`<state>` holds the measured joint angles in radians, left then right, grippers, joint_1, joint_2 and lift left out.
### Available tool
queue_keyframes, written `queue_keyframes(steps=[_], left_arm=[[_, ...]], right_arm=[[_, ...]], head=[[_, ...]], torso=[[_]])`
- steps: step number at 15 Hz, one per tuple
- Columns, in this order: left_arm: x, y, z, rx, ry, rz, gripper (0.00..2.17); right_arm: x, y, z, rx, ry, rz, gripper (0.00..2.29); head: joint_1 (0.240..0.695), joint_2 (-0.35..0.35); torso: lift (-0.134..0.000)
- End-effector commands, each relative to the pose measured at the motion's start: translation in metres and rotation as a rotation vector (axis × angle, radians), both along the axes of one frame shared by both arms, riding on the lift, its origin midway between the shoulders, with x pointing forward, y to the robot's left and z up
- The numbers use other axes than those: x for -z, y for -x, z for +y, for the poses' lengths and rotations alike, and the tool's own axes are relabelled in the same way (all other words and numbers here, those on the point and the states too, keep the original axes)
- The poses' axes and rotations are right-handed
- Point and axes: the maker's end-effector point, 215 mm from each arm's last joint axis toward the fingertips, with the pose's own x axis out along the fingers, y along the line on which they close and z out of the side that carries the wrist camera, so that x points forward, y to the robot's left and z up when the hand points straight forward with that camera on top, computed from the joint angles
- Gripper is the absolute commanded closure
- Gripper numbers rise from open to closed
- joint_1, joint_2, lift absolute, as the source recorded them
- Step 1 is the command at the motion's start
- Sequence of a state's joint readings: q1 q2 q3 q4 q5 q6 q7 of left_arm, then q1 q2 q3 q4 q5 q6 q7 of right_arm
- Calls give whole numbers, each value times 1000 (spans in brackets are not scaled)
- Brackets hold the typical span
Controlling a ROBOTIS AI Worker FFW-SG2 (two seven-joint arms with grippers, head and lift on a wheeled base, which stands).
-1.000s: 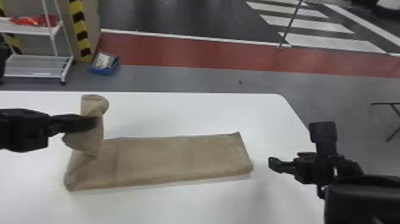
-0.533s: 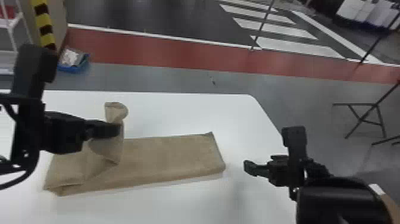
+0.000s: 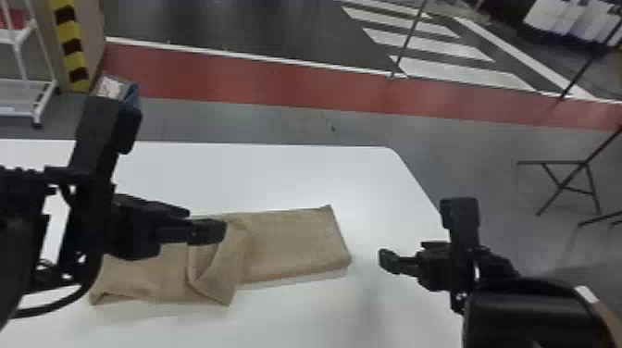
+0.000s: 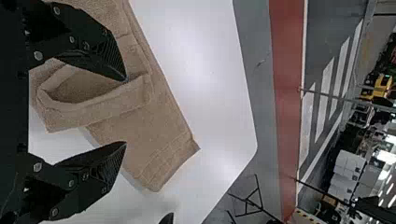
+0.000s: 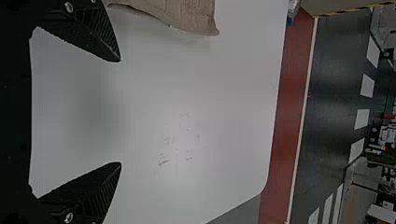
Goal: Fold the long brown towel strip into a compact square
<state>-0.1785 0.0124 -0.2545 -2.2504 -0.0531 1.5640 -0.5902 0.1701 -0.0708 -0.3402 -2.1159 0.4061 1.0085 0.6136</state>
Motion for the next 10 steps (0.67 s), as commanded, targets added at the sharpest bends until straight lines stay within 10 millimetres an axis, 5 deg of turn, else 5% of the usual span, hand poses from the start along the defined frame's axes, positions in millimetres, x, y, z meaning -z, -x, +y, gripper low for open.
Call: queue_keyframes(steps=[1, 5, 8, 10], left_arm=[[7, 4, 4, -7, -2, 18, 70], [32, 8, 50, -95, 0, 75, 70], [62, 19, 116, -212, 25, 152, 76], [75, 28, 166, -295, 37, 187, 76]], right_arm=[[-5, 2, 0, 2, 1, -5, 87], [-17, -1, 25, -36, -5, -24, 87], [-36, -14, 86, -118, -33, -65, 87], [-45, -25, 134, -184, -75, -83, 87]], head=[[695, -350], [695, -350], [695, -350], [695, -270]], torso=[[-128], [-128], [-128], [-128]])
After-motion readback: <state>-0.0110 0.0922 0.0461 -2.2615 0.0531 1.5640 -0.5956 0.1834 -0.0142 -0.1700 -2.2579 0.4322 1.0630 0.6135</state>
